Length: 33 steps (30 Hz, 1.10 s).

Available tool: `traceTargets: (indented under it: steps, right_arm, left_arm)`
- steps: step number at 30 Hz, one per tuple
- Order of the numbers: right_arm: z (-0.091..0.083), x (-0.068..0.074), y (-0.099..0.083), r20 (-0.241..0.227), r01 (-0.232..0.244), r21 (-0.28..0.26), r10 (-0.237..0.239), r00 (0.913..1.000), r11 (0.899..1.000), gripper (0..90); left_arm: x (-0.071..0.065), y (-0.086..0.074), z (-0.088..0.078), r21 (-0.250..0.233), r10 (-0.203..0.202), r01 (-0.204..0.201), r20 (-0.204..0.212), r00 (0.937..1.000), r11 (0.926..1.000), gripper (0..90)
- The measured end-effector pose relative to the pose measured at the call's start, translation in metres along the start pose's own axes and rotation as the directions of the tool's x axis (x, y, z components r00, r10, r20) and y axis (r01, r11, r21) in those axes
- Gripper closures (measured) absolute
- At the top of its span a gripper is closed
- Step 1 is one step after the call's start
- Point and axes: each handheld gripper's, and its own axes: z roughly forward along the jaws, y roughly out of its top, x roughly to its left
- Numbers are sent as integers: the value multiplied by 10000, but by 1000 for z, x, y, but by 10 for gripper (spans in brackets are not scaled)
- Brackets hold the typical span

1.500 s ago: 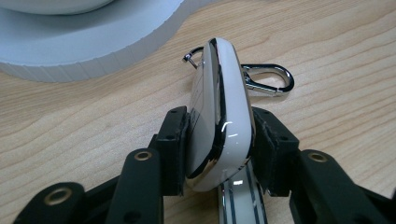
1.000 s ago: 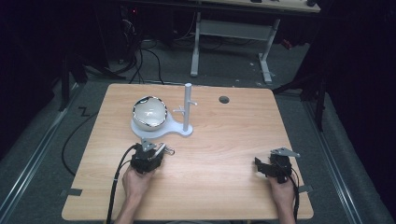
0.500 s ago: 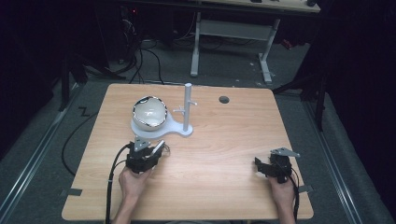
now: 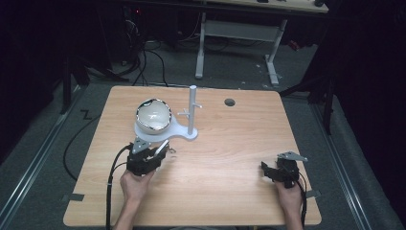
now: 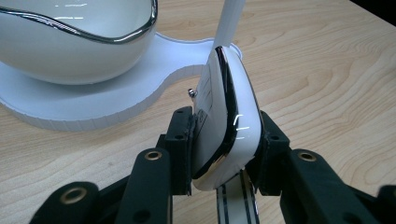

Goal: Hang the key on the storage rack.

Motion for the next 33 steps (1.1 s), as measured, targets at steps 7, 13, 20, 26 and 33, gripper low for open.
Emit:
traceTargets:
  steps: [7,13,20,26,33]
  right_arm:
    - [0,0,0,7,3,3,-3,10000,10000,269]
    - [0,0,0,8,1,4,-1,10000,10000,269]
    - [0,0,0,-6,2,1,-2,10000,10000,269]
    - [0,0,0,-6,-11,4,11,10000,10000,269]
    - [0,0,0,-7,2,-1,-2,10000,10000,269]
  left_arm:
    - [0,4,-5,-202,-65,67,109,9999,9998,650]
    - [-3,11,-8,-336,37,-31,200,9998,9994,650]
    - [-3,16,-10,-445,-37,52,340,9994,9990,649]
    - [-3,20,-13,-573,-38,65,463,9989,9983,649]
    - [-4,27,-15,-651,40,1,639,9979,9979,649]
